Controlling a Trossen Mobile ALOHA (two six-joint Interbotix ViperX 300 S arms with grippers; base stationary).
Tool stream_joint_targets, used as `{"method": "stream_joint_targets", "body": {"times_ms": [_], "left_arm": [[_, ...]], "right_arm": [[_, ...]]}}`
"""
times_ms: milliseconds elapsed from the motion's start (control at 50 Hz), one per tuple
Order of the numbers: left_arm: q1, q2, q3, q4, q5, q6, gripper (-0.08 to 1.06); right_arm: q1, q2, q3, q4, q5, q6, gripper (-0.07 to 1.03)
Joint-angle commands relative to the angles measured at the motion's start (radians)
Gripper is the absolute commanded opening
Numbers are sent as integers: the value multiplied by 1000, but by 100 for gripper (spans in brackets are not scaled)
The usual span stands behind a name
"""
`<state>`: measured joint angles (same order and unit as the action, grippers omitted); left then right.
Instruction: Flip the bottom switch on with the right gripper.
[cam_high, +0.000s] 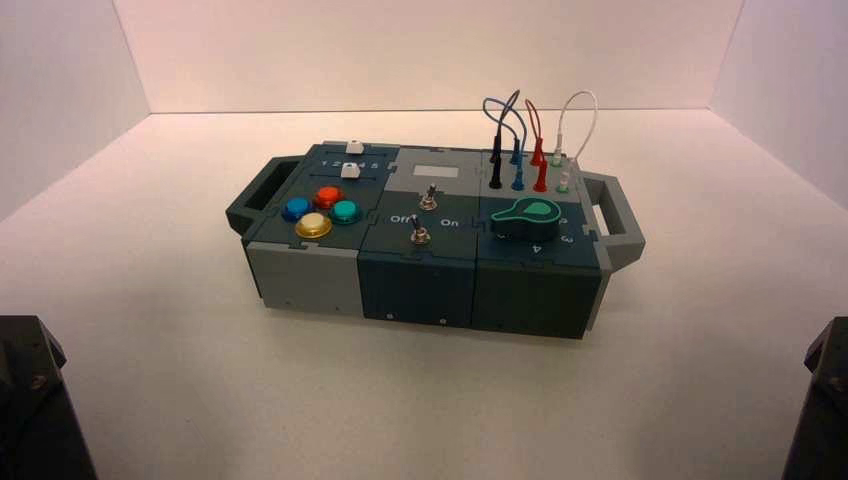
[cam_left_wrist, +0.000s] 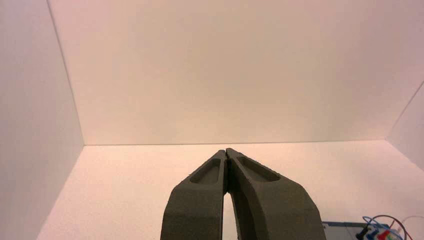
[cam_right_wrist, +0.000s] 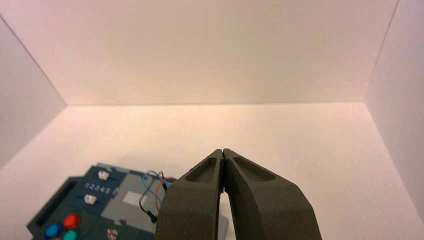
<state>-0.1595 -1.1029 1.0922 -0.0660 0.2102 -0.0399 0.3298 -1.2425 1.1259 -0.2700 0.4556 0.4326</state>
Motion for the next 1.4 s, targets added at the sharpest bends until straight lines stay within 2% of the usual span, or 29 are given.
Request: {"method": "stream_joint_targets", "body": {"times_ms": [20, 340, 460, 540, 660, 820, 920, 1060, 1220, 1360, 1400], "left_arm": [[-8, 17, -18, 3, -6, 3, -3], [-8, 52, -28, 3, -2, 6, -3], [-15, 64, -28, 3, 25, 6, -3], [-40, 98, -41, 3, 77, 6, -3], [-98, 212, -77, 5, 186, 11, -3], [-144, 387, -126, 3, 298, 23, -3], [-169, 476, -155, -3, 337, 23, -3], [-190, 568, -184, -6, 351, 15, -3], [-204, 667, -213, -31, 357, 2, -3], [-207, 749, -238, -40, 388, -21, -3], [-207, 785, -249, -41, 408, -34, -3]], "right_arm": [[5, 20, -32, -2, -6, -5, -3], [5, 38, -34, 0, -9, -5, -3], [11, 40, -35, 3, -11, -5, -3], [38, 48, -35, 8, -9, -5, -3], [132, 87, -35, 9, -11, 2, -3], [247, 169, -54, 12, -9, 8, -3], [290, 229, -74, 17, -9, 11, -3], [321, 304, -92, 31, -15, 11, -3], [359, 399, -115, 61, -41, 15, -3], [371, 480, -141, 135, -40, 31, -3], [371, 520, -153, 178, -40, 31, -2]]}}
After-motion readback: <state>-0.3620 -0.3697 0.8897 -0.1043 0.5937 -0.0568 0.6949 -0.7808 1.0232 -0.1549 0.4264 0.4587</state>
